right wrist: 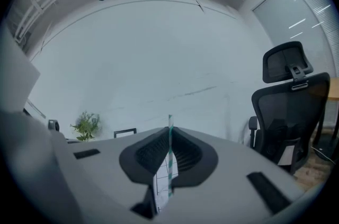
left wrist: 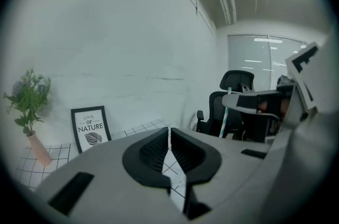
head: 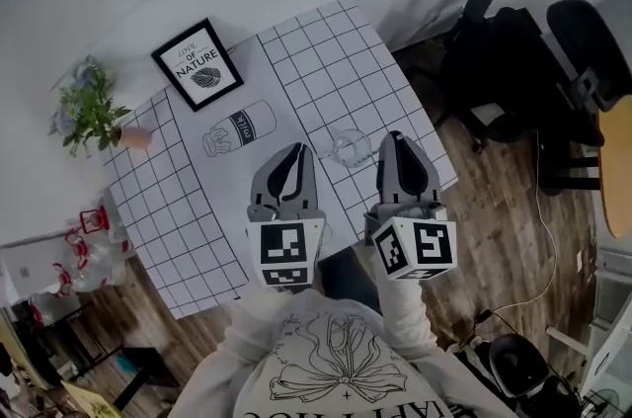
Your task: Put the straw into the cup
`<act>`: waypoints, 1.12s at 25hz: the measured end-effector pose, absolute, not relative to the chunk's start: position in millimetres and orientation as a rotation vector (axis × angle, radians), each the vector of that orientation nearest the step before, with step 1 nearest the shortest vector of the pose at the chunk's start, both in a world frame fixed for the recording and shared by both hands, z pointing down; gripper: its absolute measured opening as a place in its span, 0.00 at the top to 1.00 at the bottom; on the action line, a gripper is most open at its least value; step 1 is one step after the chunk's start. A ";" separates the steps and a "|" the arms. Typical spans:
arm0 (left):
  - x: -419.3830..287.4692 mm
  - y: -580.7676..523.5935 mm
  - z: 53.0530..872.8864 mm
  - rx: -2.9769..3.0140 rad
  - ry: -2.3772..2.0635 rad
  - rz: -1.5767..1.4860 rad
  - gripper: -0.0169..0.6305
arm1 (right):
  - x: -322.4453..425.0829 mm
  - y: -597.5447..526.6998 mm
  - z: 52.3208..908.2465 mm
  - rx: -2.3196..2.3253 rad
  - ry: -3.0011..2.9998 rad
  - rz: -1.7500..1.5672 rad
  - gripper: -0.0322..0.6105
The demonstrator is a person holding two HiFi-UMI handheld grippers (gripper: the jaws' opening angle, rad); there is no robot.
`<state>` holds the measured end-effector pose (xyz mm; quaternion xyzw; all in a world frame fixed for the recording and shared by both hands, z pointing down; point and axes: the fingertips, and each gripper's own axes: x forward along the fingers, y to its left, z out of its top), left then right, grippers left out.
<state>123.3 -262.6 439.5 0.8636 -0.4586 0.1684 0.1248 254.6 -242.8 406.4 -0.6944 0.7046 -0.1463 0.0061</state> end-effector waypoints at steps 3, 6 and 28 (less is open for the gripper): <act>126.0 -268.7 450.5 2.490 -1.346 0.511 0.95 | 256.8 -254.1 420.1 -2.157 2.233 -0.498 0.93; 128.0 -273.6 461.3 2.462 -1.352 0.525 0.95 | 257.2 -263.9 433.7 -2.143 2.263 -0.534 0.93; 122.9 -289.5 521.5 2.311 -1.370 0.608 0.95 | 244.7 -300.7 517.5 -2.090 2.457 -0.775 0.93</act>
